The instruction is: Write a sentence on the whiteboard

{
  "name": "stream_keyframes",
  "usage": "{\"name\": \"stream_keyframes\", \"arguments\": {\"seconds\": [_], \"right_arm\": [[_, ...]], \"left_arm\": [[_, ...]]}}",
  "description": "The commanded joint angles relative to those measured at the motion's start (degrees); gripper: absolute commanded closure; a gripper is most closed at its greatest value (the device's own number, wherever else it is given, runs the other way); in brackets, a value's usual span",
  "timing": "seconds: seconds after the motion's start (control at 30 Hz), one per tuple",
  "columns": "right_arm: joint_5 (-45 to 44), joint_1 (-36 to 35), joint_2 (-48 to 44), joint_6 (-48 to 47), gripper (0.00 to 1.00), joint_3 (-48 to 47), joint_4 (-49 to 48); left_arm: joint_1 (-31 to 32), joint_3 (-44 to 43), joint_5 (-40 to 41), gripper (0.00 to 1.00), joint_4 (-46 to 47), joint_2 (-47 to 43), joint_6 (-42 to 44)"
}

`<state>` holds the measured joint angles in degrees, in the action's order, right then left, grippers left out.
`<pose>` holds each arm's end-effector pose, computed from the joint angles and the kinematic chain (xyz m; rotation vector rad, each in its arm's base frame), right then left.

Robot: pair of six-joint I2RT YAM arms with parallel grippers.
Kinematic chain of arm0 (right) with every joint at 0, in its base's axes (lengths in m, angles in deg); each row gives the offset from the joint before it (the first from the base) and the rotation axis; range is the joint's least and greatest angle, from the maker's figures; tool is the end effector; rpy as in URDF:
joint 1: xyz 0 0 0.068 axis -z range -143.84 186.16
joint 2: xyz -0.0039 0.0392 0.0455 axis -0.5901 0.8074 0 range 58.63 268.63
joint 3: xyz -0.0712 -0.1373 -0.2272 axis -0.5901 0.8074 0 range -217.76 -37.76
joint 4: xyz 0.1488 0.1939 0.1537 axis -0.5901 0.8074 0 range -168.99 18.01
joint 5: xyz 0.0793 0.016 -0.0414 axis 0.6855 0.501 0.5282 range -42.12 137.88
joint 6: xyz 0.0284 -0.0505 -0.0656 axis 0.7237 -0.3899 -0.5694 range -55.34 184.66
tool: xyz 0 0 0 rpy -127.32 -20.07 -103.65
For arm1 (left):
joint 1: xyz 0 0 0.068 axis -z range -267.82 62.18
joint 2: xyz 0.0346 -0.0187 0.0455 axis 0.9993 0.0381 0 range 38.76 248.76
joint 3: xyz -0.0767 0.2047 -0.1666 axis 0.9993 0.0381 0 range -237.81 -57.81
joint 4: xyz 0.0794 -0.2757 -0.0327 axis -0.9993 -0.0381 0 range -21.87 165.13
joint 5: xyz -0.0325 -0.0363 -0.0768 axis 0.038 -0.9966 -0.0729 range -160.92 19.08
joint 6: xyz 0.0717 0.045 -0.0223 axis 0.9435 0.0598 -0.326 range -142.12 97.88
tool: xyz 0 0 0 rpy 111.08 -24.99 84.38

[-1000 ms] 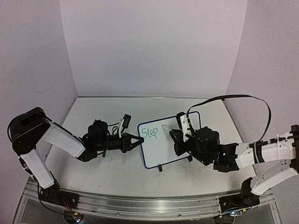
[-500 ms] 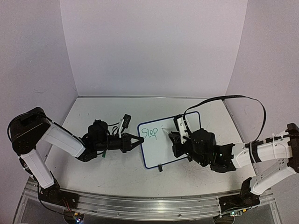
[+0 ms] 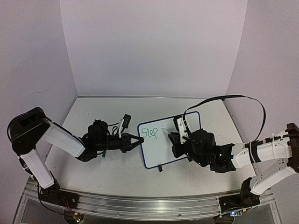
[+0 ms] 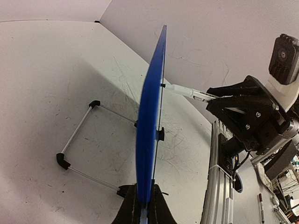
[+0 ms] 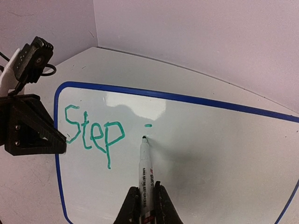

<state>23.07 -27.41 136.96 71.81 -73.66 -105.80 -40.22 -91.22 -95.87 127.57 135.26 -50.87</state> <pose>0.1840 0.2971 0.1948 -0.5920 1.7456 0.4723 0.2251 -0.2949 0.1341 0.6593 1.8292 -1.3130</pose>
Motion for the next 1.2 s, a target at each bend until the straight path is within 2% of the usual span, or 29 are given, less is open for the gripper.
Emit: {"name": "stream_keyframes", "arguments": {"seconds": [0.0, 0.67, 1.0, 1.17], "right_arm": [[-0.6, -0.1, -0.3, 1.2, 1.00, -0.4, 1.2], [1.4, -0.3, -2.0, 3.6, 1.00, 2.1, 3.1], [1.8, -0.3, -6.9, 2.6, 1.00, 0.8, 1.5], [0.1, -0.1, -5.7, 1.5, 1.00, 0.0, 1.3]], "left_arm": [[0.0, -1.1, 0.0, 1.00, -2.6, -1.1, 0.8], [0.1, -1.2, -0.1, 1.00, -3.0, -1.1, 0.6], [0.1, -1.2, -0.1, 1.00, -3.1, -1.1, 0.5], [0.1, -1.3, -0.1, 1.00, -3.2, -1.1, 0.6]]}}
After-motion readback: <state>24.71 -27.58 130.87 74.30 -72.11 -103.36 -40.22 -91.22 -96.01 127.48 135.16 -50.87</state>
